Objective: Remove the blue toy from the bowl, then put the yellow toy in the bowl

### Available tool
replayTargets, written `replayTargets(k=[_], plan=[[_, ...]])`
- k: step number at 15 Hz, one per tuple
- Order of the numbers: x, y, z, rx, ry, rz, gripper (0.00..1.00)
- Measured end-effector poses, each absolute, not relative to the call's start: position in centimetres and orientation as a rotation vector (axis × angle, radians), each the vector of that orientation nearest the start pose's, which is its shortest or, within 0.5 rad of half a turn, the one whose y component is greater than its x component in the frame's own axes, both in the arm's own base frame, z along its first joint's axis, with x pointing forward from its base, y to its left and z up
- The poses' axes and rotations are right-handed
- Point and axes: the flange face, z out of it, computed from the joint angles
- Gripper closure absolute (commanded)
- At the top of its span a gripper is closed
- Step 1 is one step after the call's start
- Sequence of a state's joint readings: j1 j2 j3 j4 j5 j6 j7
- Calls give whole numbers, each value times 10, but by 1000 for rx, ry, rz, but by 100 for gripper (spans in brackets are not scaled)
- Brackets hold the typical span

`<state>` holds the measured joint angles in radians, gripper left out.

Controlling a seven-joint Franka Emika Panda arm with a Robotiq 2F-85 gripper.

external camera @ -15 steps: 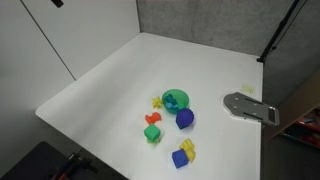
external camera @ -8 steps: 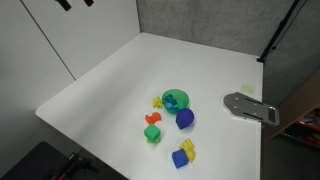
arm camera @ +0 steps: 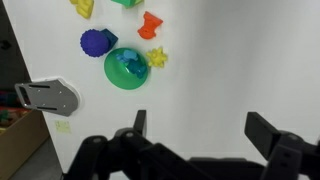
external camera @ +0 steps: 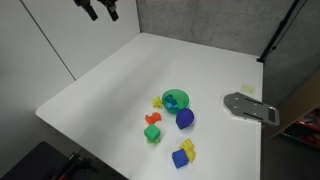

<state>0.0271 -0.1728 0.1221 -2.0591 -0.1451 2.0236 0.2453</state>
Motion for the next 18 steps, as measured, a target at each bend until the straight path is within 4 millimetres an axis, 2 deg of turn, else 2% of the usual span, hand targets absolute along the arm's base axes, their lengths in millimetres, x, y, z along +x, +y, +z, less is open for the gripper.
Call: replayTargets(k=[3, 10, 18], plan=[[534, 51, 504, -3241, 155, -229, 0], [569, 6, 439, -3183, 312, -179, 0], [607, -36, 351, -3170, 570, -55, 0]])
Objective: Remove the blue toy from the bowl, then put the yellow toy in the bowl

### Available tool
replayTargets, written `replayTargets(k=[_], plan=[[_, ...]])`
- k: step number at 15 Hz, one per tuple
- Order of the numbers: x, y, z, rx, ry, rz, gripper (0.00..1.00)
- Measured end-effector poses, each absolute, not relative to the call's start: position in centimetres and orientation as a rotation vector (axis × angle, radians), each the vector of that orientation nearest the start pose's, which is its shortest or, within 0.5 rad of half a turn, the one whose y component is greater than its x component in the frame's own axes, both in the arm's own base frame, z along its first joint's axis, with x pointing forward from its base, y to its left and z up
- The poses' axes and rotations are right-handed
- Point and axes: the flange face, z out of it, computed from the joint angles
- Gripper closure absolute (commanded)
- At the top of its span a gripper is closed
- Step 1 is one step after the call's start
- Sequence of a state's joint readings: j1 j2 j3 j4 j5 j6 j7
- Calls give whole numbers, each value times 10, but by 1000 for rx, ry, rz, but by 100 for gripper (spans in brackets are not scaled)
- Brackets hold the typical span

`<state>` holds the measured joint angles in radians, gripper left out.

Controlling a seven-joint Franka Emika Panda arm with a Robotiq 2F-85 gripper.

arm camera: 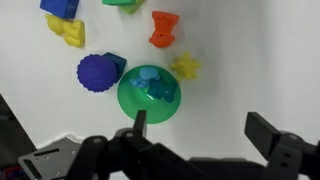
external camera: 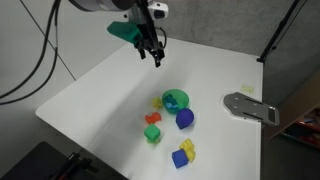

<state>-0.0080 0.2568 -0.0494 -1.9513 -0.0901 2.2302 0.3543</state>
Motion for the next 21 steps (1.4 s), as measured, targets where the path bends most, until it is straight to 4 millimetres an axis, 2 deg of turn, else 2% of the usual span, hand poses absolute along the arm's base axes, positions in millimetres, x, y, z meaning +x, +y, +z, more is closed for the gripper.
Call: replayTargets(k=[5, 9, 17, 21], plan=[[627, -64, 303, -3165, 745, 15, 0], [637, -78, 280, -3163, 816, 70, 0], [642, -77, 281, -3151, 833, 93, 0], [645, -87, 275, -3148, 870, 97, 0]])
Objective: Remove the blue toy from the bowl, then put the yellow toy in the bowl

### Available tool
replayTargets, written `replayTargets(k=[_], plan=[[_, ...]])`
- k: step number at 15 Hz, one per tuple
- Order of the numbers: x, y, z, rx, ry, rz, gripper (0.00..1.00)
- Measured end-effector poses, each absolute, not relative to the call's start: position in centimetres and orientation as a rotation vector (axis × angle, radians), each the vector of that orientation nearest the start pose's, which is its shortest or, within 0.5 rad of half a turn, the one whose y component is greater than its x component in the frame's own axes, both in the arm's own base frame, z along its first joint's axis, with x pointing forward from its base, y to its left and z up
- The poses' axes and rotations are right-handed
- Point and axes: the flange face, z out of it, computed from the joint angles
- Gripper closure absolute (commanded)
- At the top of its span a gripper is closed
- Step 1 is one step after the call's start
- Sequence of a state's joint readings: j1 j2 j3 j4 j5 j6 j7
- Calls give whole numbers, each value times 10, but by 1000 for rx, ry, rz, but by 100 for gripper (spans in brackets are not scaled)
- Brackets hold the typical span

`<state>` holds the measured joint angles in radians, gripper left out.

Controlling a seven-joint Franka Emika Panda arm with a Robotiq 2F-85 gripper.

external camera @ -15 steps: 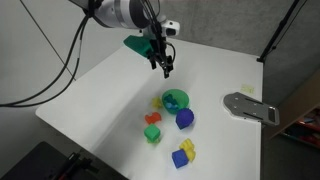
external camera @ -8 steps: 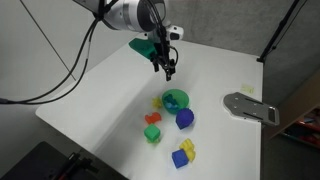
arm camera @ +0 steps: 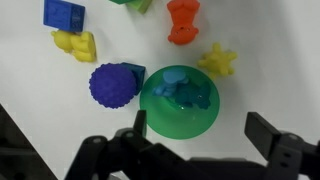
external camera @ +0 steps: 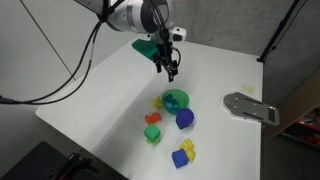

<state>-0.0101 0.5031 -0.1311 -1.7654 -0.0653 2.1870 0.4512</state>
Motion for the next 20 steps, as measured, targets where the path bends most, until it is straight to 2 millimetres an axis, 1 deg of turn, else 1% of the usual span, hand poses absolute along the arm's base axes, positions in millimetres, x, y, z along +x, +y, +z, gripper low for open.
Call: replayTargets(k=[1, 3, 6, 8, 10, 13, 20], plan=[[648, -92, 270, -3147, 883, 103, 0], [655, -101, 254, -3135, 913, 127, 0], [665, -113, 222, -3102, 954, 187, 0], [672, -118, 199, -3092, 944, 240, 0], [678, -121, 178, -3100, 927, 279, 0], [686, -123, 152, -3112, 916, 319, 0], [697, -130, 104, -3141, 896, 378, 0]])
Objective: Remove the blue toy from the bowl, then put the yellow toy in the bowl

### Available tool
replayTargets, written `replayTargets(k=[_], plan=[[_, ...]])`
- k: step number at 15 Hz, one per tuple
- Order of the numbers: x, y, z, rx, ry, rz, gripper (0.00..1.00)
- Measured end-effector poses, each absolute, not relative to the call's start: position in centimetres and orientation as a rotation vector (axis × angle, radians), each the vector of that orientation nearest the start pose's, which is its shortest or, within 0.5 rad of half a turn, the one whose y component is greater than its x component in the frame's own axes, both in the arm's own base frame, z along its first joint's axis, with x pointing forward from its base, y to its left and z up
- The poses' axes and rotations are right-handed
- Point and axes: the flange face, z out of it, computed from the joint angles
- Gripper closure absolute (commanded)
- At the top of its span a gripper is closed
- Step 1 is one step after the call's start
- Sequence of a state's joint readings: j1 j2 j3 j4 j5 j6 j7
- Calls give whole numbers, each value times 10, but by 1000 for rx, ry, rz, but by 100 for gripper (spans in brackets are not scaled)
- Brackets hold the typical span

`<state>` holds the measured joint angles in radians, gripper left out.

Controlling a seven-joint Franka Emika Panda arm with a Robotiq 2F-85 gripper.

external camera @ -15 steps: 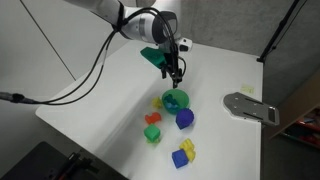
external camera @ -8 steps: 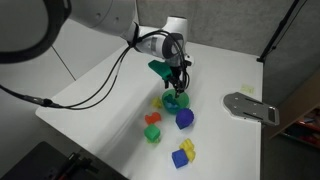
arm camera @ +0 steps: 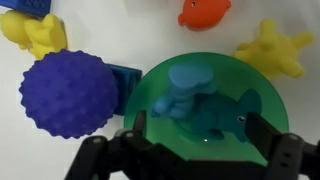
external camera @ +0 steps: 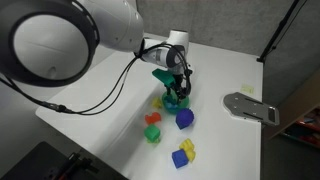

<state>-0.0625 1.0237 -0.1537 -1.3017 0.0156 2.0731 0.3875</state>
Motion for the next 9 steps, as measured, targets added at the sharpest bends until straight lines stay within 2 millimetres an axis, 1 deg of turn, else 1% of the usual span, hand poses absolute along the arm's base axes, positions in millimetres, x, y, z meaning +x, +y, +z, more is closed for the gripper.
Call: replayTargets(k=[3, 6, 9], plan=[[699, -135, 88, -3148, 903, 426, 0], [700, -138, 77, -3150, 908, 471, 0], [704, -139, 76, -3150, 907, 510, 0]])
